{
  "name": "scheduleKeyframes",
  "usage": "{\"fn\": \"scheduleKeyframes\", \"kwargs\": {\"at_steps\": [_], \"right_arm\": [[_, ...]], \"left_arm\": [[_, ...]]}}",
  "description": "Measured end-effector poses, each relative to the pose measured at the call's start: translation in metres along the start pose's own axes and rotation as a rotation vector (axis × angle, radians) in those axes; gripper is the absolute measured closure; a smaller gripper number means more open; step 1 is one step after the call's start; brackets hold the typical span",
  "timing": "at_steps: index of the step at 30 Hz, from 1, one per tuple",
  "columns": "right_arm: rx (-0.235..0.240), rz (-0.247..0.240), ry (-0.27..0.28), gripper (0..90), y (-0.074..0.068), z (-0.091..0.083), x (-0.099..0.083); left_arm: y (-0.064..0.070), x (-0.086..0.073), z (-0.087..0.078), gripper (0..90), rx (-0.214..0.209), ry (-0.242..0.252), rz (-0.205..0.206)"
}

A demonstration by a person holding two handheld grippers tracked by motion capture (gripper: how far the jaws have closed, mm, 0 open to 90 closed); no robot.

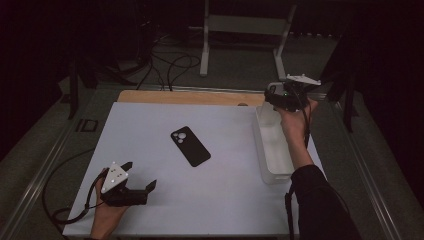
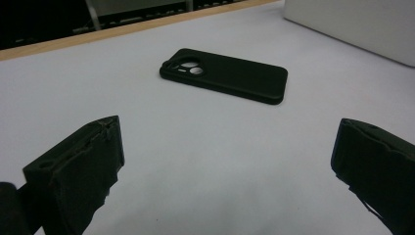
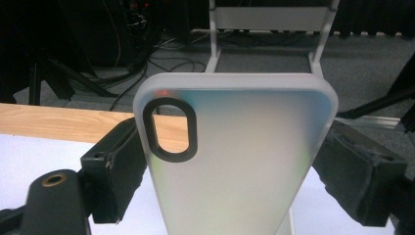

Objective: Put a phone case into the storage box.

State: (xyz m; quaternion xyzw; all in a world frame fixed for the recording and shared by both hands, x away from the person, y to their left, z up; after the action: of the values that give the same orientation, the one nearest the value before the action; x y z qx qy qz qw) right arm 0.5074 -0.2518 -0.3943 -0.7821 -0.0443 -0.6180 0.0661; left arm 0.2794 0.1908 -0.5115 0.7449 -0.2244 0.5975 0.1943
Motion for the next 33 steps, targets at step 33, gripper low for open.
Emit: {"fn": "scheduleKeyframes", "kwargs": {"at_steps": [33], "right_arm": [[-0.046,-0.012,-0.13,16.4,0.006,0.035,-0.047]], "left_arm": [[-0.002,0.0,-0.002,0.0,0.0,0.015,-0.026]]}}
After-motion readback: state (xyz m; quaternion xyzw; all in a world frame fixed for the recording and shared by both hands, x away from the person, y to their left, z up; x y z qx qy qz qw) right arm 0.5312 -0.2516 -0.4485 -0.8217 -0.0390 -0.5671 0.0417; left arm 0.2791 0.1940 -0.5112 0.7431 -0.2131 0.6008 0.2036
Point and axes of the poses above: each handheld gripper's, and its own axes: z roughly forward along the jaws, x roughly out of its top, y roughly to its right, the point moved 6 cm from there along z, roughly forward along the jaws, and after that the axes turned 15 degrees about y, right-handed, at the moved point
